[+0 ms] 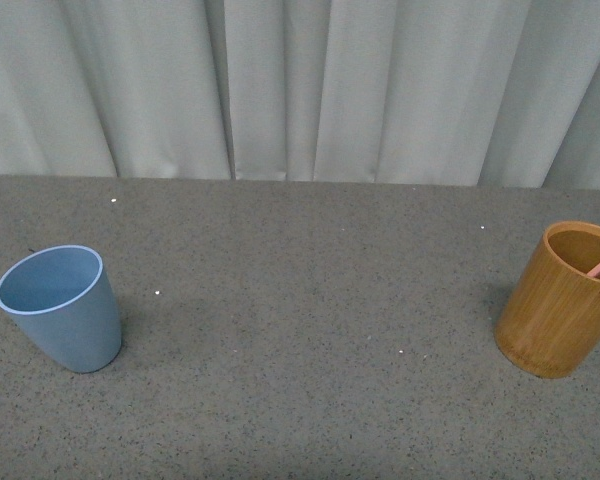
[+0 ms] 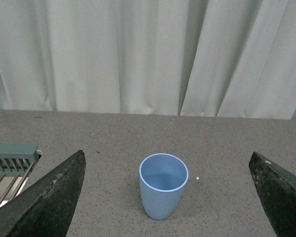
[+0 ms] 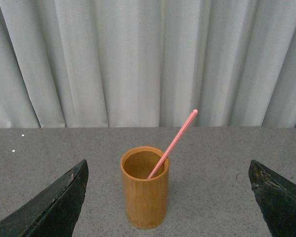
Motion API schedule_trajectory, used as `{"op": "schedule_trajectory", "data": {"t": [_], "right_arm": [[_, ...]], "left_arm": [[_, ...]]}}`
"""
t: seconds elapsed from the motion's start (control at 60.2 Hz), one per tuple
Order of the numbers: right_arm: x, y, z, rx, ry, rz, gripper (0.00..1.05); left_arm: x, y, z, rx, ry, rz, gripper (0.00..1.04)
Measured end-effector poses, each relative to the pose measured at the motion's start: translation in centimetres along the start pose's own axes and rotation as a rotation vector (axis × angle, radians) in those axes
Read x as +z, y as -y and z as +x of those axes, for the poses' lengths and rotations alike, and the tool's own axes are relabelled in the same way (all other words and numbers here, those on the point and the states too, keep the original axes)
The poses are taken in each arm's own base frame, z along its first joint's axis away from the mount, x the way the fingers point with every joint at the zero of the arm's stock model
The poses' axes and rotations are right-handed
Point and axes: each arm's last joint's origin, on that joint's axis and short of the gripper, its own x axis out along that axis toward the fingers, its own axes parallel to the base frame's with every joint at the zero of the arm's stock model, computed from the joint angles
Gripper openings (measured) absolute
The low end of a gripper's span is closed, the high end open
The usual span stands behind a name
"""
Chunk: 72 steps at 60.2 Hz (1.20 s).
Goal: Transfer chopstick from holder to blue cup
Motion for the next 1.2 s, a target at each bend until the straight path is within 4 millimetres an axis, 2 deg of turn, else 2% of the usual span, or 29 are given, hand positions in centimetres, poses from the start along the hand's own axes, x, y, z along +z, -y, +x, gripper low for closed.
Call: {"op": "schedule_trajectory", "data": {"t": [1.196], "right_arm": [[0.0, 0.0, 0.0, 0.0, 0.0, 0.0, 0.95]], "left_arm": [[0.0, 0.0, 0.0, 0.0, 0.0, 0.0, 0.98]]}}
